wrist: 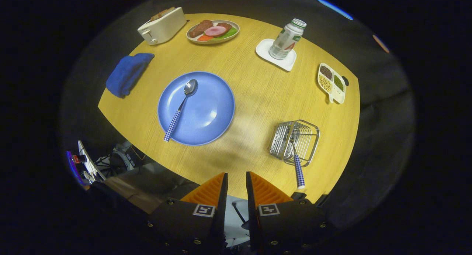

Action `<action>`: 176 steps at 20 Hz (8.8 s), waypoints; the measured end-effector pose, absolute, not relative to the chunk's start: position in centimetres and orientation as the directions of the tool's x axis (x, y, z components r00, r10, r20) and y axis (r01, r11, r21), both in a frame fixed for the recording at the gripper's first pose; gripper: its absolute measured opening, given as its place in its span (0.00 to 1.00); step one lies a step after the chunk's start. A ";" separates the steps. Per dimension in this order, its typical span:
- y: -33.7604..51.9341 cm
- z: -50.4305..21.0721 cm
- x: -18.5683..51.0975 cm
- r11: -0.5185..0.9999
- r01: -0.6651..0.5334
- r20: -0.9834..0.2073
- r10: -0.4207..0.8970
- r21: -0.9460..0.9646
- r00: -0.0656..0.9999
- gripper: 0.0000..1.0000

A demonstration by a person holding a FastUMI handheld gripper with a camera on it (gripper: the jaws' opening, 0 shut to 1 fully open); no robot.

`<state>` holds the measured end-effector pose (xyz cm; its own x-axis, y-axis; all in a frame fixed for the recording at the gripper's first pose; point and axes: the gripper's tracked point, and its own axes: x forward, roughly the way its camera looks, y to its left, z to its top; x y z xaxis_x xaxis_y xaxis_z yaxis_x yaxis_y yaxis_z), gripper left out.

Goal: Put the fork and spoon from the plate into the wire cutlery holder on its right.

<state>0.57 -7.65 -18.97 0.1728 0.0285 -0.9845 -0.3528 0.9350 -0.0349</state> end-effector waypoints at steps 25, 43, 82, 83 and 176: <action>8.0 -26.2 3.5 0.950 -0.269 -0.968 0.202 0.158 0.146 0.29; 6.9 -30.8 3.5 0.938 -0.324 -0.986 0.151 0.123 0.064 0.05; -17.9 -20.4 -3.3 0.981 -0.031 -0.979 0.189 0.192 -0.076 0.05; -18.2 -20.2 -3.3 0.981 -0.024 -0.979 0.189 0.191 -0.077 0.05; -5.2 5.2 -0.3 0.996 -0.017 -0.098 0.009 -0.088 0.995 0.23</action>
